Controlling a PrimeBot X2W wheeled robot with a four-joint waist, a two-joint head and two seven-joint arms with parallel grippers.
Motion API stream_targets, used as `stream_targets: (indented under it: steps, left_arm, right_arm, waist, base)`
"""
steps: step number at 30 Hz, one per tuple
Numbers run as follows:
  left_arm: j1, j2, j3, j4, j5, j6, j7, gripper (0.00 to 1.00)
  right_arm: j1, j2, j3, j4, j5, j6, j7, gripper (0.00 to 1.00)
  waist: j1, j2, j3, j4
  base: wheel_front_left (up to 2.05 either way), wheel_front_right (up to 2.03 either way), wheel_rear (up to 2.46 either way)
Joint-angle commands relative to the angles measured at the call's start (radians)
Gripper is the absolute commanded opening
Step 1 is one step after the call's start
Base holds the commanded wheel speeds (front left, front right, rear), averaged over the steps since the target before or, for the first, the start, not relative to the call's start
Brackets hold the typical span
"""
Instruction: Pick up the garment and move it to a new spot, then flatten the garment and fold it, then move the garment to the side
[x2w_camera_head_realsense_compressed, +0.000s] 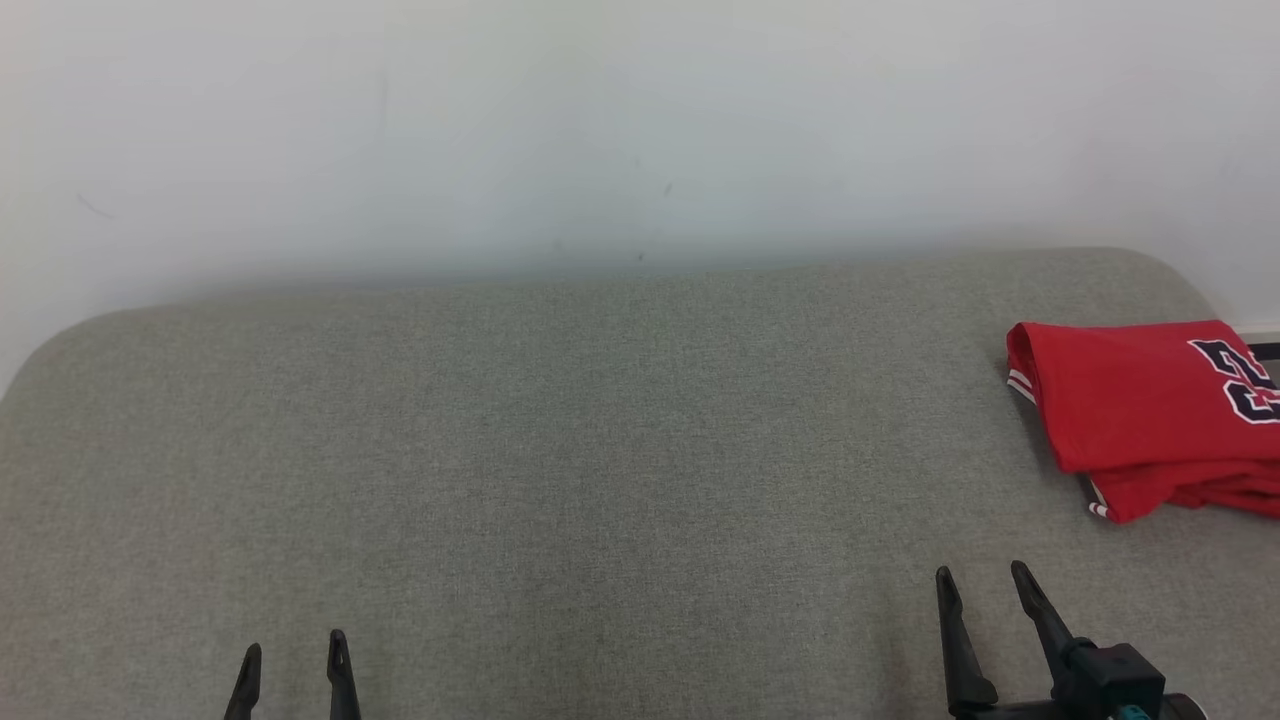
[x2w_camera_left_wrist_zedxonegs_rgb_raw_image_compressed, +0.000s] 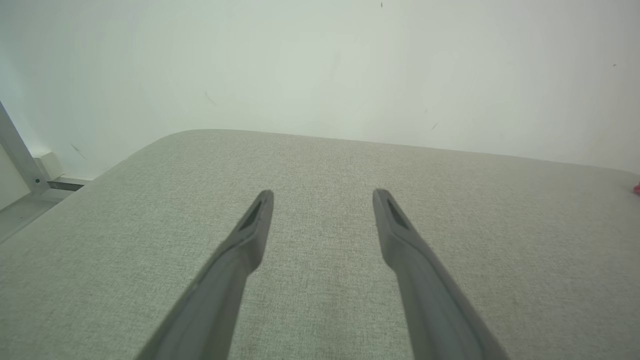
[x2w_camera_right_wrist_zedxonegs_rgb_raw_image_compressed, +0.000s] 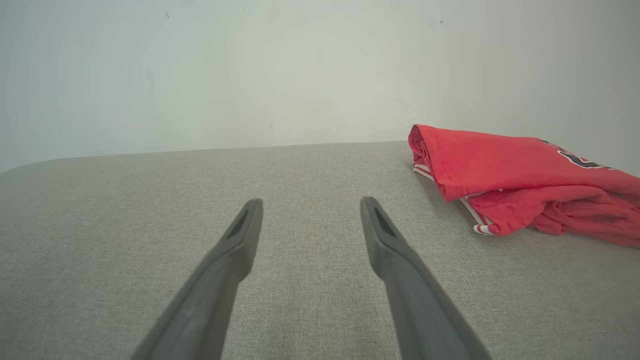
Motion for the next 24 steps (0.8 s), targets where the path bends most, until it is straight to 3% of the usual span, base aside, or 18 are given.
stream_targets:
  steps: [1, 11, 24]
  left_arm:
    - [0.015, -0.001, 0.001, -0.006, -0.002, -0.001, -0.002, 1.00]
    - [0.022, -0.001, -0.006, 0.000, -0.025, -0.019, -0.002, 1.00]
    - [0.011, -0.001, 0.002, 0.015, -0.044, -0.006, -0.002, 1.00]
  right_arm:
    - [0.003, 0.005, 0.003, 0.007, 0.004, -0.002, -0.009, 1.00]
    - [0.005, 0.006, -0.009, 0.040, 0.017, -0.002, -0.020, 1.00]
    - [-0.009, 0.006, -0.012, 0.063, 0.026, -0.002, -0.026, 1.00]
  waist:
    - [0.0000, 0.0000, 0.000, -0.004]
    - [0.0000, 0.0000, -0.002, -0.012]
    - [0.0000, 0.0000, 0.004, -0.008]
  base:
    - [0.00, 0.00, 0.00]
    - [0.00, 0.00, 0.00]
    - [0.00, 0.00, 0.00]
